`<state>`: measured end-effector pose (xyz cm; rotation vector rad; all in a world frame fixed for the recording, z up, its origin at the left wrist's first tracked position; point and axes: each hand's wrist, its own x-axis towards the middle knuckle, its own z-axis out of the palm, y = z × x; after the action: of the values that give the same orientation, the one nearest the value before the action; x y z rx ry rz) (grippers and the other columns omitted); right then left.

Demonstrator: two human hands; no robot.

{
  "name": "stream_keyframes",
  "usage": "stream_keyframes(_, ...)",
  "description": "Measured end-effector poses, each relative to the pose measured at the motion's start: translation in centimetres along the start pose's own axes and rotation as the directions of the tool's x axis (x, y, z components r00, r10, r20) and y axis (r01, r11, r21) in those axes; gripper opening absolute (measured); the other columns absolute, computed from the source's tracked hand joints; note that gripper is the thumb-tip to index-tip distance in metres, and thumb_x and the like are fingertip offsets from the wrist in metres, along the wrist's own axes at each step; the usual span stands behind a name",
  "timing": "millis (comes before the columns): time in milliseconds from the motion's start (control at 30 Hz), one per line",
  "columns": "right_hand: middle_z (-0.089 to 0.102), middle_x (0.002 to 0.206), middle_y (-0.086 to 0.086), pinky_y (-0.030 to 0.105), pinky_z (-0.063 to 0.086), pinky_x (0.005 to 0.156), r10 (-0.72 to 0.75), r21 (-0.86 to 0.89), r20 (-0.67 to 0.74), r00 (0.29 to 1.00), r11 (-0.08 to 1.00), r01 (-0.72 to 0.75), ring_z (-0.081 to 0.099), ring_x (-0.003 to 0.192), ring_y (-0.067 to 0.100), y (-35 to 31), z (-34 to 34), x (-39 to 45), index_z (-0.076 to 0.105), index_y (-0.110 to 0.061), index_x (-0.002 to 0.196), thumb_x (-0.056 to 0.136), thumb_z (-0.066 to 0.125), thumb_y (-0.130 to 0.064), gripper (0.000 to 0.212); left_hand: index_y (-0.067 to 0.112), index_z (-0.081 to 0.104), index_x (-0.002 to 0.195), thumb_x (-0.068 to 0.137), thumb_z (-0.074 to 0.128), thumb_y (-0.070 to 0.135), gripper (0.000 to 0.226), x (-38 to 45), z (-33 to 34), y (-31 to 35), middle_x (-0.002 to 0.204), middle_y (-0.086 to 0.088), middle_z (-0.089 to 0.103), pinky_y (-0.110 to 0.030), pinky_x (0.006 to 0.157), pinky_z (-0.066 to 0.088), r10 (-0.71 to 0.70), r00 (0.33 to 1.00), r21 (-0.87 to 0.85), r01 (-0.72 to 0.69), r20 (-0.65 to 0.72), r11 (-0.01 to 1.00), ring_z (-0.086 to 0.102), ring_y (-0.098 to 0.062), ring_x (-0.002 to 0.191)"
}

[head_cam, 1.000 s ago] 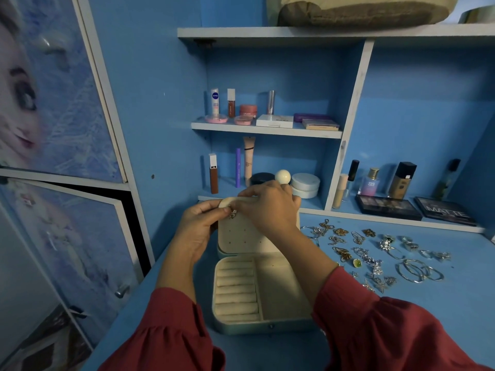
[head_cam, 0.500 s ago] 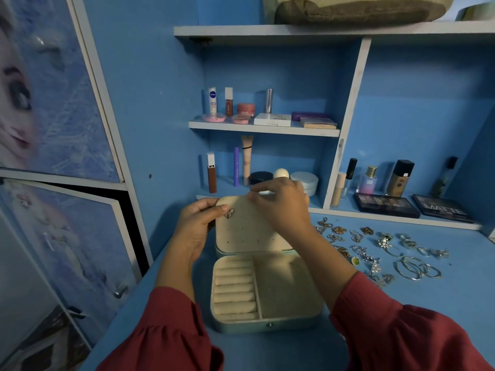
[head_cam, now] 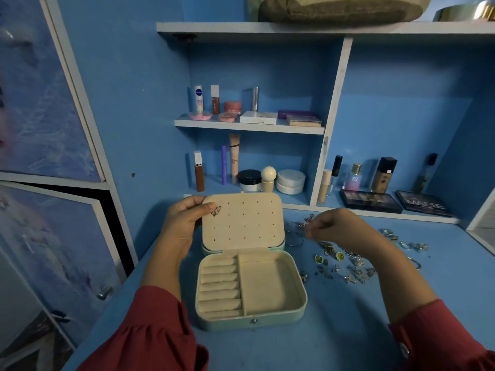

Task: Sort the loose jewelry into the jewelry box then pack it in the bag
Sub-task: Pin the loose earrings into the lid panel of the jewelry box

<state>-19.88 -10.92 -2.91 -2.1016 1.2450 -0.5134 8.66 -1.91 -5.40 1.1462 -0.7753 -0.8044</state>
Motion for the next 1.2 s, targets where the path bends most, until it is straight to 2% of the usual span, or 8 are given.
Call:
stream_keyframes(133,0.073,0.073,-0.011,0.032,0.055,0.075,0.031,-0.084,0.101,0.994,0.996,-0.022,0.066,0.075,0.014,0.2,-0.2,-0.5,0.077,-0.027,0.074,0.075,0.079,-0.021,0.006,0.007,0.068,0.083,0.081,0.065,-0.002,0.009,0.0,0.1,-0.2,0.074,-0.006,0.071,-0.027,0.07,0.051,0.04,0.999,0.029,-0.039,-0.018,0.999,0.066,-0.017,0.071)
stream_keyframes(300,0.072,0.072,-0.017,0.012,0.044,0.06,0.063,-0.192,0.255,0.965,0.981,-0.013,0.062,0.068,-0.004,-0.3,-0.8,-1.4,0.077,-0.03,0.072,0.073,0.08,-0.024,0.007,0.008,0.068,0.083,0.081,0.065,-0.001,0.009,0.0,0.2,-0.3,0.075,-0.006,0.072,-0.025,0.07,0.051,0.071,0.997,0.038,-0.07,-0.021,0.997,0.066,-0.016,0.072)
stream_keyframes(467,0.072,0.074,-0.017,0.024,0.053,0.082,0.107,-0.331,0.323,0.94,0.944,0.006,0.066,0.083,0.003,-1.2,-0.7,-1.9,0.079,-0.03,0.075,0.07,0.08,-0.024,0.008,0.008,0.068,0.083,0.08,0.066,-0.001,0.01,0.1,0.1,-0.2,0.074,-0.005,0.072,-0.027,0.07,0.051,0.056,0.998,0.032,-0.056,-0.023,0.998,0.066,-0.017,0.072)
stream_keyframes(700,0.072,0.075,-0.019,0.02,0.054,0.075,0.104,-0.411,0.328,0.939,0.911,0.043,0.065,0.075,-0.003,-1.3,0.0,-1.7,0.078,-0.031,0.079,0.069,0.081,-0.026,0.011,0.01,0.069,0.082,0.081,0.067,0.001,0.009,0.0,-0.1,0.2,0.074,-0.005,0.071,-0.031,0.071,0.047,0.035,0.999,0.103,-0.034,-0.013,0.994,0.063,-0.019,0.074)
stream_keyframes(900,0.066,0.066,-0.021,0.018,0.05,0.064,0.095,-0.472,0.307,0.947,0.879,0.065,0.062,0.068,-0.001,-1.4,0.3,-1.5,0.077,-0.029,0.074,0.07,0.079,-0.027,0.005,0.011,0.071,0.084,0.079,0.072,0.005,0.008,-0.3,-0.2,1.1,0.062,-0.006,0.062,-0.015,0.038,0.026,0.028,0.996,0.255,-0.006,-0.081,0.967,0.035,-0.007,0.041)
stream_keyframes(1000,0.067,0.069,-0.017,0.02,0.05,0.063,0.099,-0.499,0.308,0.946,0.864,0.072,0.064,0.07,0.004,-1.4,0.4,-1.5,0.071,-0.032,0.064,0.071,0.077,-0.028,0.011,0.009,0.07,0.085,0.081,0.07,0.005,0.005,-0.5,0.2,1.5,0.051,-0.01,0.061,-0.014,0.034,0.022,-0.008,0.994,0.256,0.036,-0.11,0.966,0.03,-0.006,0.032)
stream_keyframes(1067,0.066,0.07,-0.015,0.019,0.047,0.06,0.102,-0.52,0.31,0.945,0.85,0.079,0.06,0.066,0.003,-1.5,0.5,-1.6,0.07,-0.031,0.067,0.073,0.075,-0.028,0.008,0.008,0.069,0.087,0.082,0.069,0.006,0.005,-0.7,0.4,1.6,0.058,-0.013,0.068,-0.015,0.034,0.021,-0.036,0.993,0.246,0.064,-0.116,0.967,0.027,-0.006,0.032)
stream_keyframes(1200,0.066,0.078,-0.011,0.021,0.048,0.062,0.093,-0.548,0.316,0.944,0.83,0.102,0.055,0.063,0.001,-1.6,0.6,-1.7,0.07,-0.03,0.079,0.078,0.069,-0.031,0.002,0.007,0.067,0.091,0.083,0.069,0.008,0.009,-0.9,0.5,1.8,0.068,-0.011,0.072,-0.016,0.037,0.029,-0.054,0.991,0.248,0.083,-0.125,0.965,0.048,-0.01,0.038)
